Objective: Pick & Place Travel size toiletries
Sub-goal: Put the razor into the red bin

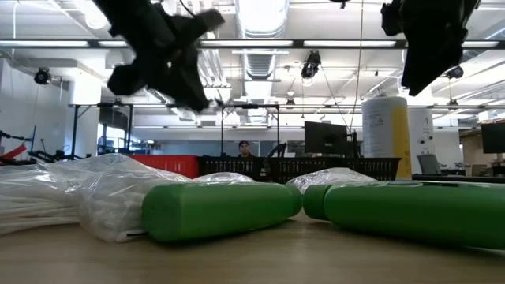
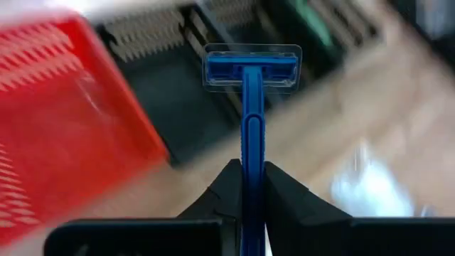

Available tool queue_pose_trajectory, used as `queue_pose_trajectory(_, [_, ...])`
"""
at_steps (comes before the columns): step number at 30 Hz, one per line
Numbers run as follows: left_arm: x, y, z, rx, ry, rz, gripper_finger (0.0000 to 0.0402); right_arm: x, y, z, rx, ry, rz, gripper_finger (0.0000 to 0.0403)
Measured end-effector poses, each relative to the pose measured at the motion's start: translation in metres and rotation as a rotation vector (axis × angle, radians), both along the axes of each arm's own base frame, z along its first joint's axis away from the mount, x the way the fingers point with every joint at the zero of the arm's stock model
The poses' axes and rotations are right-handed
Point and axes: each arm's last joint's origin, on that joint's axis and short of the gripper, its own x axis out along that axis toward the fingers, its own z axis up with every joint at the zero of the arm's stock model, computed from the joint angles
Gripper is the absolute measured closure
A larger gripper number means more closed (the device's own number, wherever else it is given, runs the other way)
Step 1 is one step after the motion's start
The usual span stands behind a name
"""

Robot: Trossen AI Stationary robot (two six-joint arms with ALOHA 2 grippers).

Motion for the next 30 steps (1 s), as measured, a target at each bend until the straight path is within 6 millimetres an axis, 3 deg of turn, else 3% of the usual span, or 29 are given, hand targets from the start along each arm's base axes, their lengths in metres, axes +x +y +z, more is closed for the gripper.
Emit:
queue_pose_trajectory(3, [-0.015,0.023,0.015,0.019,-0.009,0.119,0.0367,0.001,0.0,0.004,-0.001,-0.013,0.007,0.0136])
queue_pose_trajectory(7, [-0.029,0.058,0.019,-0.003,0.077,0.223,0.0367,0.002,0.0,0.006,-0.007,-0.023,0.023,0.0147])
queue_pose_trajectory(14, [-0.031,0.103,-0.011,-0.142,0.187,0.19,0.0367,0.004,0.001,0.006,0.025,-0.061,-0.041,0.0159])
queue_pose_trajectory(21, [-0.032,0.113,-0.059,-0.221,0.168,0.192,0.0364,0.004,0.001,0.006,0.051,-0.077,-0.099,0.0143])
queue_pose_trajectory(30, [-0.037,0.114,-0.068,-0.187,0.144,0.236,0.0339,0.005,0.001,0.007,0.073,-0.105,-0.136,0.0113])
